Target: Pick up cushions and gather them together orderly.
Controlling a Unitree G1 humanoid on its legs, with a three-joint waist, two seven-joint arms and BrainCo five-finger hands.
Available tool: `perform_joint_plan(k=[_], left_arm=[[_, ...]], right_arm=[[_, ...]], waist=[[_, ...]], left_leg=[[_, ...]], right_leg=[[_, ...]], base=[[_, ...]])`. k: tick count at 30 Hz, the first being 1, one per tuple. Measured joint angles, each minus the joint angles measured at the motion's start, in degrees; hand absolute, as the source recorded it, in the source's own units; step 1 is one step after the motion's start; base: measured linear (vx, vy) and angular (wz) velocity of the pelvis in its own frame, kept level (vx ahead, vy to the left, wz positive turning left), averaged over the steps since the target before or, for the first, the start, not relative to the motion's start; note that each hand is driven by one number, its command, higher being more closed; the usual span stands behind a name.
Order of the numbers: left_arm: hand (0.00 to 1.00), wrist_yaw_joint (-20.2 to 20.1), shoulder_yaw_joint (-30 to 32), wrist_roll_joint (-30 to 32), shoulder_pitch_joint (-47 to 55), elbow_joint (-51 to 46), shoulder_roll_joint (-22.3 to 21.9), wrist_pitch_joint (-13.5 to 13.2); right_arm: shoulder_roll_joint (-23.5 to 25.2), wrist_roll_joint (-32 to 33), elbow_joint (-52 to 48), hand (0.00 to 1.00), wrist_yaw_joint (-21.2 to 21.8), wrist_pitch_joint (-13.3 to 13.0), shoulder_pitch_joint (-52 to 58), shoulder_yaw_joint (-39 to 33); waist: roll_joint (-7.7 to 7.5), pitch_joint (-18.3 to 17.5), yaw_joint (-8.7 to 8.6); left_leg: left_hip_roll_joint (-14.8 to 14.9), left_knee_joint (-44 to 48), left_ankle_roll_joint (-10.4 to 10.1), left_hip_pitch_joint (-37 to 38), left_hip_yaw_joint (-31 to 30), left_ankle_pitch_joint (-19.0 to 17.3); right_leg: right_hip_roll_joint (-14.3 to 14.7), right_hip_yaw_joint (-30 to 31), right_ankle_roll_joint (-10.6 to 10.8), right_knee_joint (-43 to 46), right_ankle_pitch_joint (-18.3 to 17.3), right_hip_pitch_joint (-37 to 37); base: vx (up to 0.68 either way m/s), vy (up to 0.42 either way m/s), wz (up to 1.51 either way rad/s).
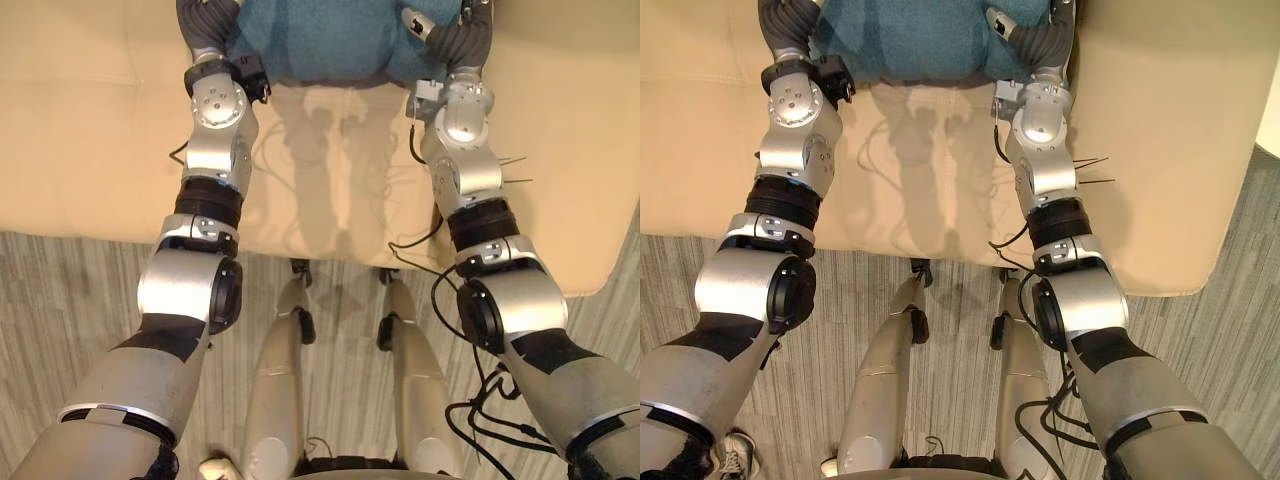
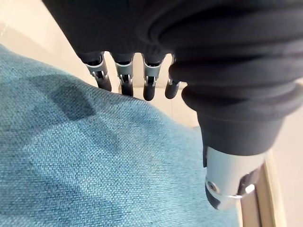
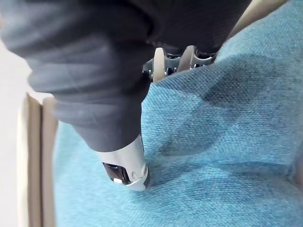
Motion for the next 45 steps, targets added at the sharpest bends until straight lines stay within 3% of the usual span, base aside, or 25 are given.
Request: perform_joint_plan(k=[5, 9, 11, 14, 17, 19, 22, 26, 29, 30, 32, 33, 35, 36, 37, 39, 40, 41, 42, 43, 45], left_arm=[[0.0, -0.08, -2.59, 0.0, 17.1, -17.04, 5.63, -1.74], [0.0, -3.04, -2.61, 0.01, 36.41, -28.87, 5.17, -4.25], [0.0, -5.44, -2.71, 0.14, 47.4, -30.49, 2.49, -4.85], [0.0, -10.14, -2.77, 1.24, 64.14, -29.83, -1.55, -4.37], [0.0, -13.94, -2.74, 3.54, 71.96, -23.41, -3.16, -3.96], [0.0, -16.94, -2.48, 6.14, 76.39, -16.43, -4.11, -2.41], [0.0, -19.06, -2.06, 9.75, 80.41, -10.51, -4.87, -2.17], [0.0, -20.18, -1.58, 13.65, 82.67, -5.13, -4.94, -2.17], [0.0, -20.13, -1.61, 14.12, 83.51, -5.33, -4.8, -2.2], [0.0, -20.15, -1.46, 14.11, 83.49, -5.83, -5.06, -2.23], [0.0, -20.04, -0.46, 14.08, 83.65, -6.15, -5.09, -2.17], [0.0, -19.98, -0.37, 13.95, 84.3, -6.55, -5.11, -2.16], [0.0, -19.98, 0.16, 13.82, 85.37, -7.74, -5.01, -2.0], [0.0, -19.85, 0.44, 13.73, 85.67, -9.18, -5.27, -1.53], [0.0, -19.8, 0.93, 13.53, 85.52, -9.58, -5.77, -1.15], [0.0, -19.86, 0.63, 13.38, 85.13, -11.26, -9.26, -1.04], [0.0, -19.83, 0.44, 13.37, 84.75, -11.15, -9.73, -0.98], [0.0, -19.83, -0.16, 13.36, 83.95, -10.85, -10.42, -0.55], [0.0, -19.8, -0.5, 13.28, 83.51, -10.88, -10.52, -0.56], [0.0, -19.81, -0.48, 13.3, 83.31, -10.94, -10.5, -0.56], [0.0, -19.78, -0.42, 13.29, 83.23, -10.93, -10.48, -0.55]], right_arm=[[-3.34, -0.1, -17.95, 0.0, 4.45, -1.97, 18.88, 3.95], [-4.29, -1.43, -27.59, 0.0, 8.15, -2.97, 38.12, 4.44], [-3.62, -2.47, -27.92, 0.0, 10.93, -3.41, 48.89, 4.5], [-1.32, -5.39, -24.94, 0.0, 15.85, -3.39, 63.72, 3.14], [0.92, -8.15, -17.35, 0.0, 18.49, -3.35, 70.29, 0.68], [2.22, -10.27, -10.42, 0.0, 20.0, -3.22, 73.89, -1.86], [2.7, -10.91, -1.9, 0.0, 21.04, -2.73, 77.27, -3.92], [2.74, -12.6, 4.98, 0.0, 21.53, -2.01, 79.67, -4.89], [2.47, -12.7, 6.37, 0.0, 22.1, -2.04, 79.73, -4.45], [1.94, -12.91, 6.95, 0.0, 22.16, -2.05, 79.49, -4.1], [1.95, -14.34, 8.62, 0.0, 22.13, -1.66, 78.04, -3.08], [2.11, -14.62, 9.92, 0.0, 22.09, -1.7, 78.76, -2.88], [2.01, -14.96, 11.06, 0.0, 22.16, -1.67, 78.17, -2.77], [1.73, -15.92, 11.33, 0.0, 22.06, -1.67, 77.19, -2.88], [1.23, -16.63, 11.82, 0.0, 21.91, -1.47, 76.15, -3.06], [-1.05, -17.0, 11.5, 0.0, 21.55, -1.24, 72.78, -2.99], [-1.52, -17.0, 11.46, 0.0, 21.45, -1.11, 71.68, -2.99], [-2.43, -16.99, 11.47, 0.0, 20.8, -0.83, 70.19, -3.0], [-2.67, -16.93, 11.28, 0.0, 20.48, -0.74, 70.65, -3.39], [-2.66, -16.87, 11.1, 0.0, 20.32, -0.71, 70.85, -3.82], [-2.62, -16.78, 10.2, 0.0, 19.77, -0.22, 71.09, -4.61]], waist=[[-0.06, -0.03, 0.27], [-0.35, -0.52, 0.16], [-1.11, -4.41, 0.12], [-3.67, -8.28, -0.07], [-4.59, -12.63, -1.19], [-4.56, -15.27, -1.8], [-4.41, -18.22, -2.59], [-4.49, -19.4, -2.68], [-4.59, -19.73, -2.95], [-4.07, -19.76, -2.61], [-3.89, -19.04, -2.97], [-4.58, -19.33, -2.97], [-6.38, -20.31, -2.16], [-7.28, -20.17, -1.33], [-7.47, -20.12, -0.99], [-4.95, -18.84, 0.69], [-4.2, -18.14, 0.58], [-1.99, -16.51, -0.07], [-2.0, -16.22, -0.16], [-1.93, -16.17, -0.16], [-1.96, -16.17, -0.04]], left_leg=[[1.17, 1.61, -0.79, 7.14, -0.2, -2.12], [1.6, 3.52, -0.9, 13.4, -0.2, -5.02], [1.46, 3.81, -1.17, 14.73, -0.04, -6.98], [1.35, 2.84, -1.5, 20.17, 0.85, -8.75], [0.99, 2.5, -1.5, 23.03, 1.68, -9.8], [0.36, 0.44, -1.4, 28.02, 2.58, -10.18], [-0.49, -1.92, -1.4, 32.36, 3.31, -10.43], [-0.63, -3.42, -1.36, 36.57, 5.9, -10.57], [-0.3, 1.54, -0.18, 33.87, 7.52, -11.87], [1.5, 2.1, 0.75, 32.71, 8.52, -12.19], [2.28, 3.57, 0.9, 32.41, 8.29, -12.29], [2.2, 4.39, 0.9, 32.8, 7.62, -12.28], [2.21, 6.16, 0.6, 31.72, 7.5, -12.09], [2.58, 8.13, -0.07, 30.02, 7.45, -11.59], [2.7, 8.27, -0.5, 29.04, 7.36, -10.67], [5.11, 5.27, -2.12, 26.17, 7.95, -6.32], [5.51, 4.64, -2.29, 25.59, 7.87, -5.14], [6.62, 2.68, -3.19, 25.62, 6.95, -2.48], [6.39, 0.05, -5.45, 25.99, 5.15, 0.42], [6.42, 1.4, -4.92, 25.89, 4.68, -0.23], [5.7, 7.89, -1.81, 25.65, 4.93, -4.08]], right_leg=[[0.84, -0.25, -0.07, 0.98, -2.21, 7.43], [1.07, -0.19, 0.15, 2.85, -5.09, 13.52], [1.14, 0.07, 0.09, 2.57, -6.22, 14.92], [1.15, 1.16, 0.34, 1.2, -7.29, 19.87], [0.96, 1.55, 1.09, 0.41, -7.83, 22.65], [0.77, 2.67, 1.82, 0.41, -8.86, 26.02], [0.19, 3.15, 2.11, -0.44, -9.72, 29.42], [-0.05, 5.56, 2.47, -0.27, -10.03, 31.08], [-0.45, 6.33, 3.16, 3.33, -9.85, 28.45], [0.31, 6.37, 5.18, 4.92, -9.81, 27.08], [-1.47, 2.49, 3.34, 29.64, -19.79, 21.26], [-3.11, 1.5, 5.08, 42.18, -23.62, 21.24], [-4.4, 1.52, 7.61, 48.38, -25.42, 24.05], [-4.18, 1.44, 8.85, 44.23, -29.45, 26.19], [-3.45, 0.45, 6.75, 40.96, -30.78, 26.4], [0.07, -0.96, 2.36, 30.17, -32.97, 27.47], [0.87, -1.04, 0.52, 28.46, -33.11, 27.56], [2.55, -2.11, -1.74, 27.09, -31.32, 27.63], [2.69, -3.04, -3.39, 25.91, -29.89, 27.19], [2.56, -3.43, -3.93, 25.33, -29.48, 26.95], [2.0, -3.55, -4.7, 23.55, -28.54, 26.76]], base=[[0.0, -0.066, -0.01], [0.06, -0.045, -0.03], [0.09, -0.032, -0.07], [0.12, -0.019, -0.12], [0.09, 0.004, -0.1], [0.1, 0.012, -0.18], [0.08, 0.027, -0.1], [0.03, 0.039, -0.23], [-0.03, 0.059, -0.29], [-0.1, 0.023, -0.3], [-0.15, -0.052, 0.01], [-0.13, -0.076, 0.26], [-0.11, -0.194, 0.11], [-0.16, -0.249, -0.04], [-0.16, -0.19, -0.2], [-0.22, -0.115, -0.44], [-0.36, -0.187, -0.26], [-0.47, -0.204, 0.08], [-0.46, -0.197, 0.19], [-0.36, -0.134, 0.19], [-0.27, -0.089, 0.05]])
